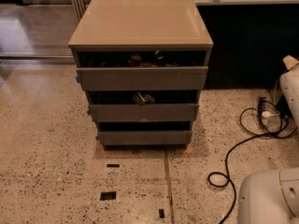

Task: Place redbull can into top drawer

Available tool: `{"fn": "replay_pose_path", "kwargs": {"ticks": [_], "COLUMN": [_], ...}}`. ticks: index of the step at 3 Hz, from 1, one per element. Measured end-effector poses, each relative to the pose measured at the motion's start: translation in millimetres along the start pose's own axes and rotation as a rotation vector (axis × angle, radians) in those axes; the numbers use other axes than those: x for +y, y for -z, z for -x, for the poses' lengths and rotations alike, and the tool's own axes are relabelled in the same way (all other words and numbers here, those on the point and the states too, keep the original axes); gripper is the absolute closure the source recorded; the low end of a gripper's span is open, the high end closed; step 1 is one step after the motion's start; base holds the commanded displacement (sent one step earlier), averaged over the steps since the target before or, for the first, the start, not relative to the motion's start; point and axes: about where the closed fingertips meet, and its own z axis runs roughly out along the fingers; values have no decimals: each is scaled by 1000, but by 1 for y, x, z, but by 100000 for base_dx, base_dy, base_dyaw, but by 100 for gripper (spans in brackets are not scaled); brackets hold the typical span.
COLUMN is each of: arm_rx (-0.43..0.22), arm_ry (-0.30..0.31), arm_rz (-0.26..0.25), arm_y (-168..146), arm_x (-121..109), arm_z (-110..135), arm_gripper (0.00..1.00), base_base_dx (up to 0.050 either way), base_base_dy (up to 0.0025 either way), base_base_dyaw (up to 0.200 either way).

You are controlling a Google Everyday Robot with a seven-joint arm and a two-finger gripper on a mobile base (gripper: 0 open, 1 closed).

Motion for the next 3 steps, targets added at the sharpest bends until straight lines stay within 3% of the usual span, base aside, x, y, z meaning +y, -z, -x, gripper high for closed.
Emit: {"fn": "replay_pose_path", "kwargs": {"ticks": [1,3], "arm_rx": [-17,3], "arm_ry": [27,57], "arm_rz": [-72,-73], "arm_y": [-9,-9], "arm_x": [-35,-36], "arm_z": [9,6], "arm_gripper": [0,0], "base_base_dx": [0,0], "base_base_dy": [0,0], "base_base_dyaw": [0,0]}}
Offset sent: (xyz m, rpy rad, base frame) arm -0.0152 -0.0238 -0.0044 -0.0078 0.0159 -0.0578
